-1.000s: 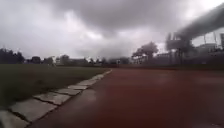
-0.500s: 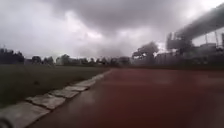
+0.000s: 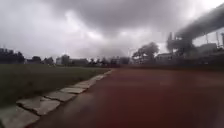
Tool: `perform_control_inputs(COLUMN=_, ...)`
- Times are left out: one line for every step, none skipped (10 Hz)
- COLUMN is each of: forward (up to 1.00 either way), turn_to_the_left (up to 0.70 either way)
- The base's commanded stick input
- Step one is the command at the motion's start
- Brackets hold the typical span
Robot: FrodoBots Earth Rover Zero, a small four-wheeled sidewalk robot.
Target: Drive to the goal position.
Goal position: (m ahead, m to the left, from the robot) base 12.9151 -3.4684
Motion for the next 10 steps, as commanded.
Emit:
perform_control_inputs(forward=0.5, turn_to_the_left=0.0)
perform_control_inputs(forward=0.5, turn_to_the_left=0.0)
perform_control_inputs(forward=0.5, turn_to_the_left=0.0)
perform_control_inputs(forward=0.5, turn_to_the_left=0.0)
perform_control_inputs(forward=0.5, turn_to_the_left=0.0)
perform_control_inputs(forward=0.5, turn_to_the_left=0.0)
perform_control_inputs(forward=0.5, turn_to_the_left=0.0)
perform_control_inputs(forward=0.5, turn_to_the_left=0.0)
perform_control_inputs(forward=0.5, turn_to_the_left=0.0)
perform_control_inputs(forward=0.5, turn_to_the_left=0.0)
